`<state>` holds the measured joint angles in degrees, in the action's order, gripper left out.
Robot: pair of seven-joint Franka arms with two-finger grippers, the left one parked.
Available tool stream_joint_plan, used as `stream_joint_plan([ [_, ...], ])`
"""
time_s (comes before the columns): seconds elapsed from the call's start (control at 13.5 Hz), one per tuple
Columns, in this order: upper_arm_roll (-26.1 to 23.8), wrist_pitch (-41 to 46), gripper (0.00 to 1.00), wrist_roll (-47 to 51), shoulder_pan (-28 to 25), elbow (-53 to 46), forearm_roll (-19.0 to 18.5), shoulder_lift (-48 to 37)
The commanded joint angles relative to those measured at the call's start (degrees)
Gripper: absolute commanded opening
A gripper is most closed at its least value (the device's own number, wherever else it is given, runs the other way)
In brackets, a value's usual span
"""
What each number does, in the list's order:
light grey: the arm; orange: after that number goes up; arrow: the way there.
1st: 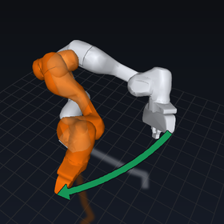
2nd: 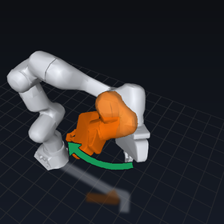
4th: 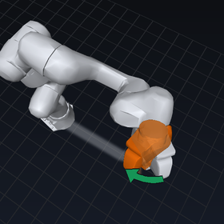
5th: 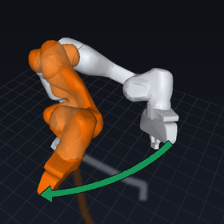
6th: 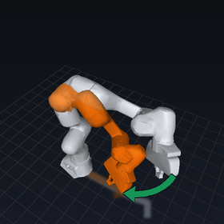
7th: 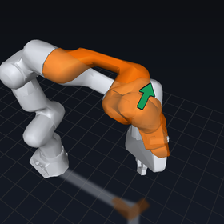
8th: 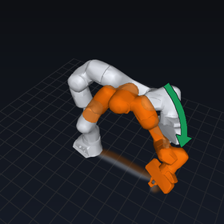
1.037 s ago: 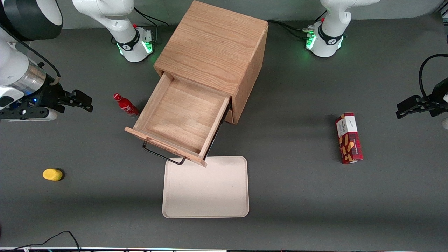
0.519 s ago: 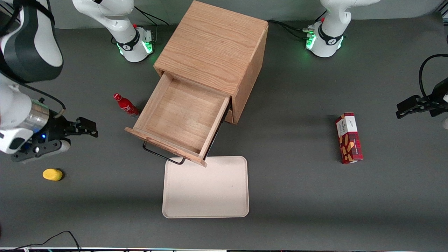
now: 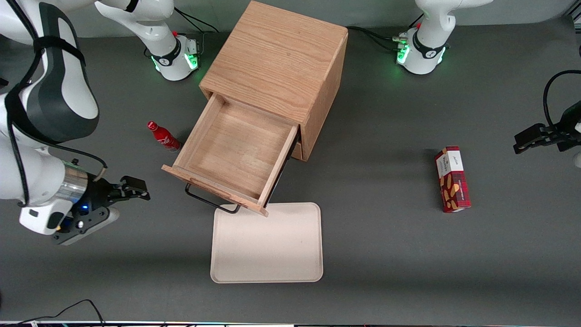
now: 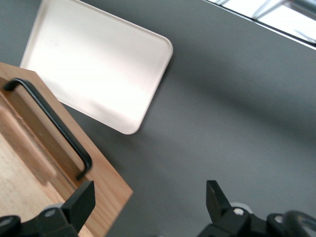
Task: Close top drawer
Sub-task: 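Move the right gripper toward the open drawer's front panel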
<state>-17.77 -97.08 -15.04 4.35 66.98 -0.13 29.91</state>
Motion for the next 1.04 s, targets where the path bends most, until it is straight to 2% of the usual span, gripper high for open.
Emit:
stream_joint_plan([
  [0.0, -2.4, 1.0, 1.00, -7.7, 0.4, -6.2, 0.0, 5.6],
  [0.52, -7.4, 0.8, 1.00, -16.2, 0.3, -7.1, 0.0, 11.0],
  [0.96, -9.2, 0.7, 1.00, -16.5, -0.3, -7.0, 0.0, 12.1],
])
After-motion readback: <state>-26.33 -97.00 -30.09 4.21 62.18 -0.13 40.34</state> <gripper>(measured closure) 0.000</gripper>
